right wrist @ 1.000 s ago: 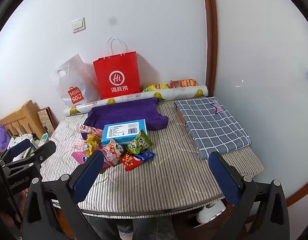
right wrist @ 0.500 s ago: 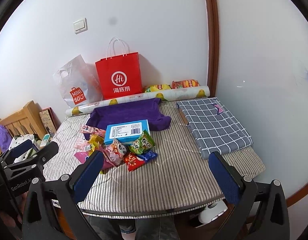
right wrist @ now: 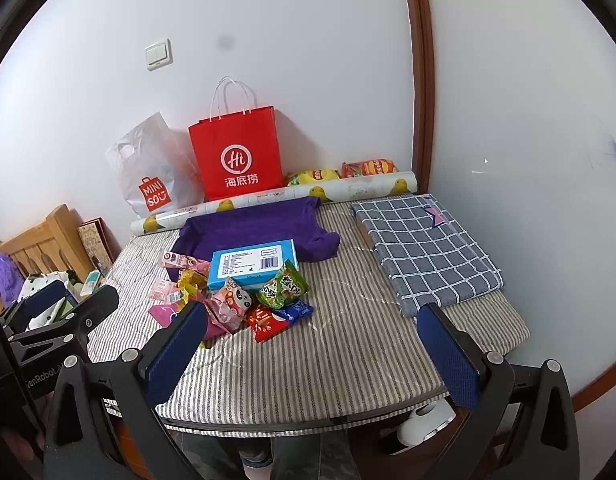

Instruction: Organize snacks

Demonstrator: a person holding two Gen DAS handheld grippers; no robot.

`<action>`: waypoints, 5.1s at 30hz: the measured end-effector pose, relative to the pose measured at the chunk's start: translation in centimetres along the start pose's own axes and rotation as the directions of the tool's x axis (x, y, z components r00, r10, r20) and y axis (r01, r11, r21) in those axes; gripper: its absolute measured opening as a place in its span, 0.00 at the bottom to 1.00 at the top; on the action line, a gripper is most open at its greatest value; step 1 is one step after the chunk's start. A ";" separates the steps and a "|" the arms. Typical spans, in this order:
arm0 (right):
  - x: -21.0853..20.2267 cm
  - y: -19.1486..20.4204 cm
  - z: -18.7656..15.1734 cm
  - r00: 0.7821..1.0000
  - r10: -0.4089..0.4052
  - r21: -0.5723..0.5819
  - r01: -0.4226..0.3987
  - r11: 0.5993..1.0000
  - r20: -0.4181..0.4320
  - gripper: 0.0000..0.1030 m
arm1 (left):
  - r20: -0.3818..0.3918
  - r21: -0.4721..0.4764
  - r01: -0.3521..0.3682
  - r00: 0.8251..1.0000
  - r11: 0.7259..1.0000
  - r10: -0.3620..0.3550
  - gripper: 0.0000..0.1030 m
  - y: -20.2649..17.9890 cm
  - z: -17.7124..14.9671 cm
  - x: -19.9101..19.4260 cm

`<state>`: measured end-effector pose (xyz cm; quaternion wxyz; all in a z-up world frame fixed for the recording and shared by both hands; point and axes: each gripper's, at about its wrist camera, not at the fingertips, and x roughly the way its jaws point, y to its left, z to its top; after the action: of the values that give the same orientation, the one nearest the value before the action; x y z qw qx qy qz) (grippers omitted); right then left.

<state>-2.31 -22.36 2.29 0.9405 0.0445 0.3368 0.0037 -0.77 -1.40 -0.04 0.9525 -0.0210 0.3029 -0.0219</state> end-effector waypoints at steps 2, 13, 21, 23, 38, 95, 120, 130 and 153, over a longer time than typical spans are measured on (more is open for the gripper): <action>0.0 0.0 -0.1 1.000 0.001 0.000 -0.001 1.000 0.001 1.00 | 0.001 0.000 -0.006 1.000 1.000 0.006 1.00 0.0 0.0 0.0; 0.1 0.0 -0.2 1.000 0.003 0.000 -0.003 1.000 -0.004 1.00 | 0.001 -0.001 -0.006 1.000 1.000 0.006 1.00 0.1 0.2 0.0; -0.1 0.4 -0.4 1.000 0.002 -0.005 -0.002 1.000 -0.003 1.00 | 0.003 -0.001 -0.006 1.000 1.000 0.006 1.00 -0.1 0.1 -0.1; -0.2 0.5 -0.4 1.000 0.002 -0.007 -0.002 1.000 -0.001 1.00 | 0.003 -0.001 -0.006 1.000 1.000 0.006 1.00 -0.1 0.1 -0.1; -0.4 0.6 -0.3 1.000 0.008 -0.009 -0.008 1.000 0.002 1.00 | 0.008 0.002 -0.009 1.000 1.000 0.009 1.00 -0.1 0.1 -0.2; 30.8 3.1 -2.3 0.934 0.163 0.007 -0.169 0.986 -0.317 0.77 | -0.261 -0.199 -0.015 0.964 0.980 -0.038 0.99 13.5 -4.0 18.1; 25.1 -0.2 -3.0 0.956 0.176 0.005 -0.180 0.984 -0.237 0.71 | -0.351 -0.163 0.138 0.917 0.977 -0.188 0.76 6.7 -5.4 21.8; 23.9 -2.7 -5.9 0.940 0.167 0.038 -0.163 0.986 -0.296 0.71 | -0.326 -0.189 0.154 0.922 0.970 -0.209 0.57 7.3 -5.8 20.5; 22.7 -4.3 -7.3 0.946 0.215 0.108 -0.193 0.975 -0.243 0.52 | -0.282 -0.217 0.118 0.943 0.969 -0.178 0.56 9.2 -5.1 16.4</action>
<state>10.48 -25.22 -18.07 0.8817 0.1174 0.4474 0.0926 9.97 6.71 -14.14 0.8846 -0.1344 0.4416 -0.0668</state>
